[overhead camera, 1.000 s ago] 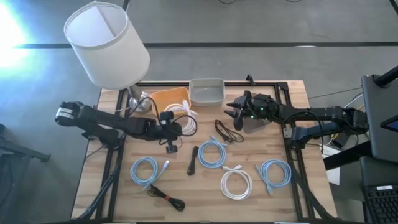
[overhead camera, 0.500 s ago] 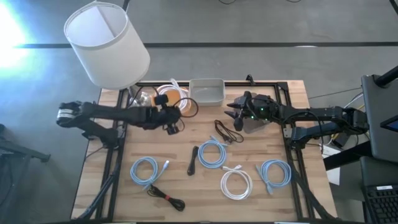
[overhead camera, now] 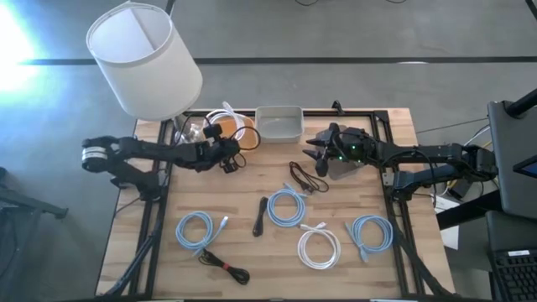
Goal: Pick & Place USB Port
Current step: Put the top white display cable into the yellow bin
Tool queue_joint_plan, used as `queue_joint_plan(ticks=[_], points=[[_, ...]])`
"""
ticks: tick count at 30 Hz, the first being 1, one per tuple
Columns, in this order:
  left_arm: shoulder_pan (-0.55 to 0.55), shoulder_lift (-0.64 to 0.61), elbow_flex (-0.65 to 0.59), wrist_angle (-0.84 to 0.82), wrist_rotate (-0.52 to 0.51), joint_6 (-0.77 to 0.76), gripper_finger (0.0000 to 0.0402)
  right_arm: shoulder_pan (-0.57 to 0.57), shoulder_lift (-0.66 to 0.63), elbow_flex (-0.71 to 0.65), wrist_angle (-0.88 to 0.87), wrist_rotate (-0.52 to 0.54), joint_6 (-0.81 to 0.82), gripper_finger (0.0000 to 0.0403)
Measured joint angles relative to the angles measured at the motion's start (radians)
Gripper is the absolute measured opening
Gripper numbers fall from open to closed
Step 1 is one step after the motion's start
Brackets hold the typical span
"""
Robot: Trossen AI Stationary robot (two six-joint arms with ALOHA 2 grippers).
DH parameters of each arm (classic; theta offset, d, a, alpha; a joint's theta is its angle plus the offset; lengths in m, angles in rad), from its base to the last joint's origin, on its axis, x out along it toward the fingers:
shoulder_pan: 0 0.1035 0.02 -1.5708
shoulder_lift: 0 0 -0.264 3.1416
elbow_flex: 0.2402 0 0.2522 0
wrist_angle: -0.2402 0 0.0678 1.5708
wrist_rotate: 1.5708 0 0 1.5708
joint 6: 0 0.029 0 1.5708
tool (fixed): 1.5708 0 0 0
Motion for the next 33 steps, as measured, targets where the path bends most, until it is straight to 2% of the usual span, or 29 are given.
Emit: queue_joint_plan(ticks=[9,19,29,33], points=[[0.001,0.035,-0.025,0.010,0.004,0.001,0.0098,0.000,0.000,0.000,0.001,0.000,0.000,0.0178],[-0.001,0.038,0.019,0.006,0.004,-0.003,0.0173,0.000,0.000,0.000,0.001,0.000,0.000,0.0178],[-0.003,0.034,0.076,-0.072,0.007,-0.024,0.0203,0.000,0.000,0.000,0.000,0.000,0.018,0.0178],[-0.008,0.034,0.091,-0.117,0.073,-0.063,0.0204,0.000,0.000,0.000,-0.002,-0.029,0.045,0.0178]])
